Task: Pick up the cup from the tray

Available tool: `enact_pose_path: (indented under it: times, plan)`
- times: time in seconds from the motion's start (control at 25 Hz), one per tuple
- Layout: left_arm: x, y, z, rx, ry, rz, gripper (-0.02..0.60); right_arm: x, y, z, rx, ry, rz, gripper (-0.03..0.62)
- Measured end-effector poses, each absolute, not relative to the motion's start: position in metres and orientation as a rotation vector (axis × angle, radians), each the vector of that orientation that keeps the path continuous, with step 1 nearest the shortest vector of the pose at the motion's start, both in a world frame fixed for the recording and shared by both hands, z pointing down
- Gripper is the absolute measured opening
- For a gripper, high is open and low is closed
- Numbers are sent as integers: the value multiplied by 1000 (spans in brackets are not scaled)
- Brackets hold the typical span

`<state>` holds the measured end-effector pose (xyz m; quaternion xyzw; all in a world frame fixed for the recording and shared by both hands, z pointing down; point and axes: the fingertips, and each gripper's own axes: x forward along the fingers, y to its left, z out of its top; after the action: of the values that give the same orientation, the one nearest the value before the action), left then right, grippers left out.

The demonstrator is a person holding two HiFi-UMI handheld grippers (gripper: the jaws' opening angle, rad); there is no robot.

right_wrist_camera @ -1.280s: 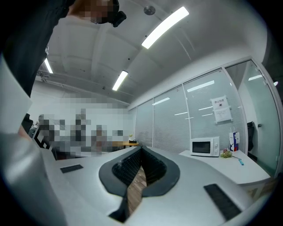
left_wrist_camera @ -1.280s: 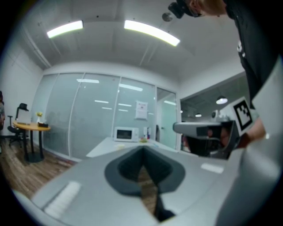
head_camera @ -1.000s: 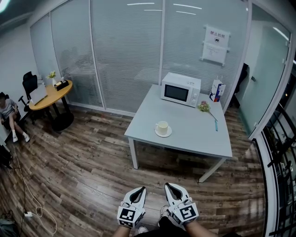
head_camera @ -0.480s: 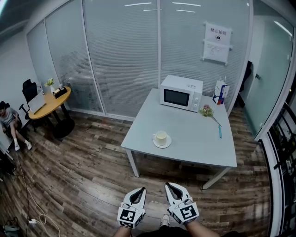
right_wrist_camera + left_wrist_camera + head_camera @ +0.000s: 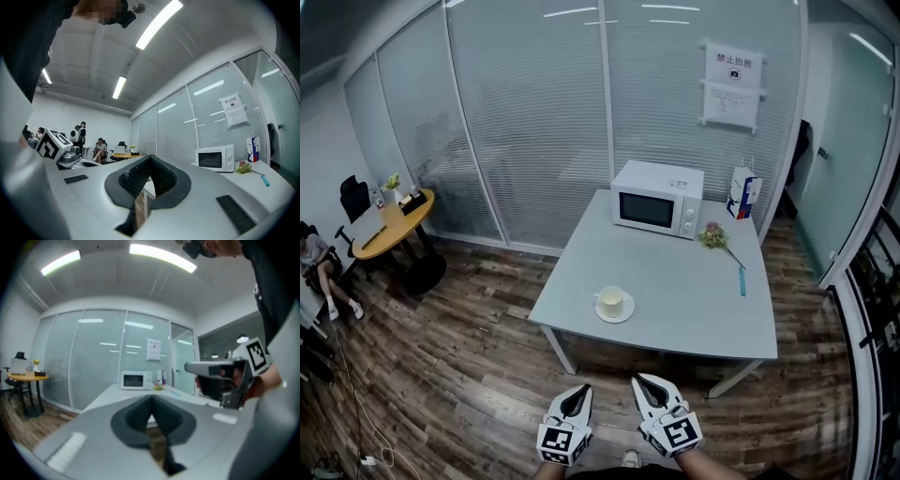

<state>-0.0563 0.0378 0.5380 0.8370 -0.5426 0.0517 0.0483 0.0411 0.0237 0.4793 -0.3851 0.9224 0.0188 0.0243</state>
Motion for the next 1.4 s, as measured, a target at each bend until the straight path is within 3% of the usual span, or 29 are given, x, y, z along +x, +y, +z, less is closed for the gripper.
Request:
enact_pose_path:
  times: [0.48, 1.4]
  plan:
    - [-54, -16, 541, 2531, -1652, 156, 3, 46, -29, 487, -1169, 2870, 25, -11]
    - [-114, -179, 539, 2668, -1479, 144, 5, -34, -177, 492, -1302, 2903, 111, -11]
